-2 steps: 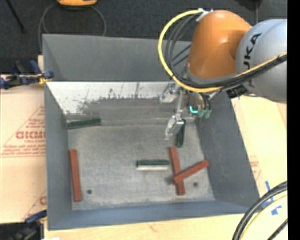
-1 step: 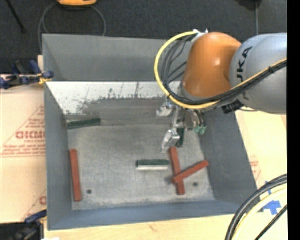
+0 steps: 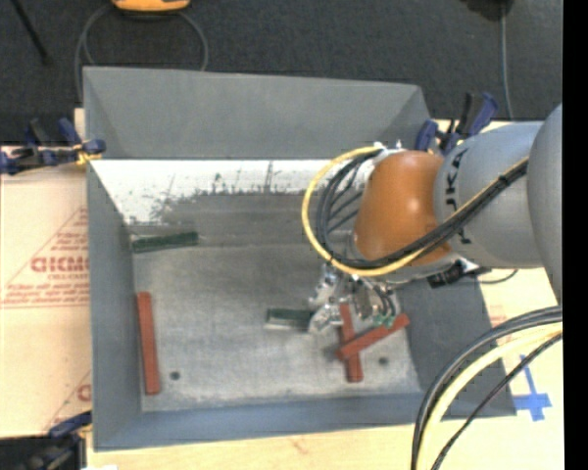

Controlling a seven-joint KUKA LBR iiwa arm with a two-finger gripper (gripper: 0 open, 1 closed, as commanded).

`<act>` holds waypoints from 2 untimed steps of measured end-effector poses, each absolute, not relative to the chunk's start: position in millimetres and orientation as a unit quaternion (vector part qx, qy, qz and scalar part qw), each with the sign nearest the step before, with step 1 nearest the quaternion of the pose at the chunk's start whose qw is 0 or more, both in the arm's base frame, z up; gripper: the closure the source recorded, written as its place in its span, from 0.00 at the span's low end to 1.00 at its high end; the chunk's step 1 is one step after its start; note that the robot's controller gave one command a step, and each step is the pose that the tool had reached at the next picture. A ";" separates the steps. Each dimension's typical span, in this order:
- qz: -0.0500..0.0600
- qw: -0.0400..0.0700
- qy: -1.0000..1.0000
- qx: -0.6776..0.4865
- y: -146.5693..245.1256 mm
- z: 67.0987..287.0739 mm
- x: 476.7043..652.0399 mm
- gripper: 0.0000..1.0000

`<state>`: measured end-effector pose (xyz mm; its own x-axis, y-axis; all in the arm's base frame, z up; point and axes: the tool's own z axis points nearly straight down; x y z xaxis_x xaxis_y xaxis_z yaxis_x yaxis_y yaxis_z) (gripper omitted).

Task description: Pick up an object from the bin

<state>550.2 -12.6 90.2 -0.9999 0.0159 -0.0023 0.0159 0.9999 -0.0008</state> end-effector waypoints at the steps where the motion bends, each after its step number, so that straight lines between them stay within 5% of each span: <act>1: 0.000 0.001 1.000 0.008 -12.6 90.2 550.2 1.00; 2: 0.000 0.002 1.000 0.017 -5.7 213.7 557.2 1.00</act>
Offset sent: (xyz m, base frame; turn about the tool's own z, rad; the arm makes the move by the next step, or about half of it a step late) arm 0.0058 0.0077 0.1227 0.0204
